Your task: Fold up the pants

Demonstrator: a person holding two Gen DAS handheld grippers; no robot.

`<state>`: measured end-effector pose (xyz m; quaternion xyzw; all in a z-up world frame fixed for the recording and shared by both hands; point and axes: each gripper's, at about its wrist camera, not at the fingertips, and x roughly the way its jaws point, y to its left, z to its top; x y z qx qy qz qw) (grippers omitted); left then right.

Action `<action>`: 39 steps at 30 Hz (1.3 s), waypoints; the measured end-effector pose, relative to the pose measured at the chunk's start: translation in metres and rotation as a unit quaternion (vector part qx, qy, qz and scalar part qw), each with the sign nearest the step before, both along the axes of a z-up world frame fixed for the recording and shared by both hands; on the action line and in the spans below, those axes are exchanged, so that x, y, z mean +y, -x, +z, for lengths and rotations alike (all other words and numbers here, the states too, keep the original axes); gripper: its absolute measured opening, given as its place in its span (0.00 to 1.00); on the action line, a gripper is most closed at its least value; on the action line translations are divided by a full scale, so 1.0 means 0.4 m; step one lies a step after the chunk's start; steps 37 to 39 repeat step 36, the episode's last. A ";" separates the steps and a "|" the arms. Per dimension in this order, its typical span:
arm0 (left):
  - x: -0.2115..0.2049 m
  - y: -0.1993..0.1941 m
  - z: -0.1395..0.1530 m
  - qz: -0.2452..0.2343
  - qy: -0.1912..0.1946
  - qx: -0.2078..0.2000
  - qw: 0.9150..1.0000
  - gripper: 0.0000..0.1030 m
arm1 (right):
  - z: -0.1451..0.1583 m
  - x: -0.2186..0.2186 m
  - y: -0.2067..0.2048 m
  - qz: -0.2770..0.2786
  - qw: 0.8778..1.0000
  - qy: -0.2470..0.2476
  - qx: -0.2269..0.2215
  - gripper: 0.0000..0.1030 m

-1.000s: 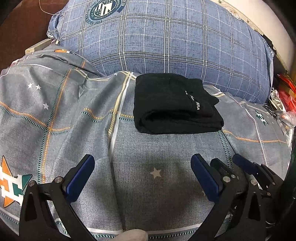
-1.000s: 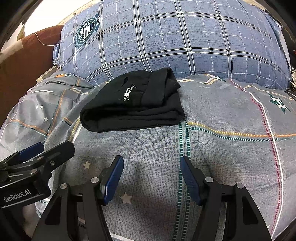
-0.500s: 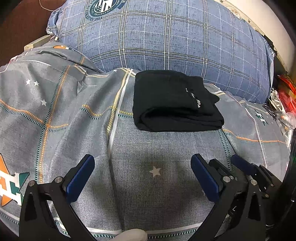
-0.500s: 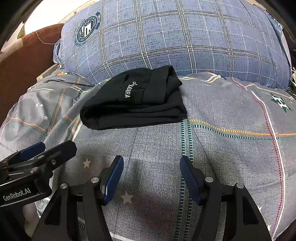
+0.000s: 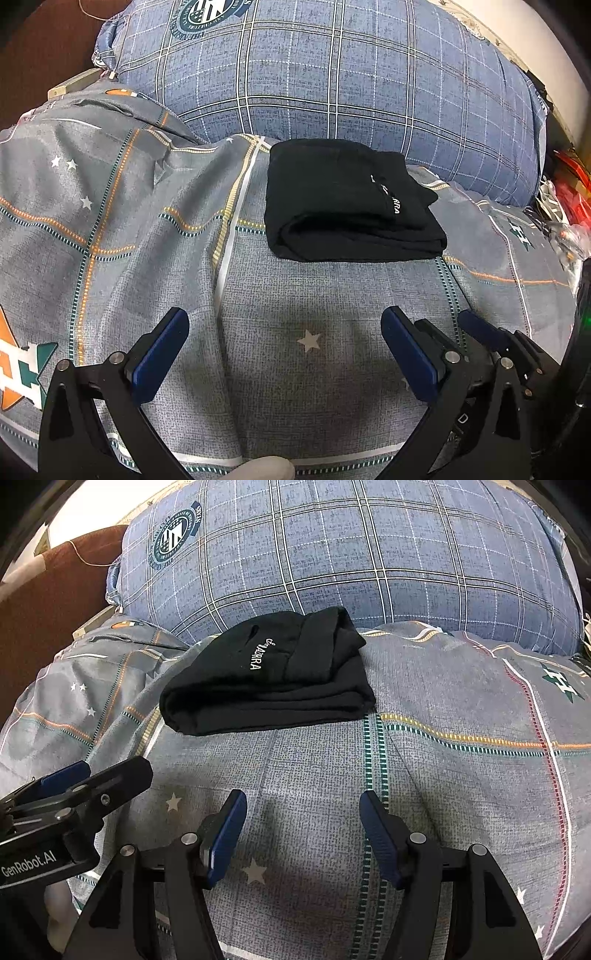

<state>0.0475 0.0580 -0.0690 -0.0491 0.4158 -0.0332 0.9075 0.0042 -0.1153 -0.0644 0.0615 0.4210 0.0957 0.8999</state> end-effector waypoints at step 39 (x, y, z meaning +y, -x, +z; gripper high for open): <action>0.007 -0.007 -0.007 0.030 -0.039 -0.002 0.999 1.00 | 0.004 0.049 -0.050 0.019 0.997 0.066 0.018 0.64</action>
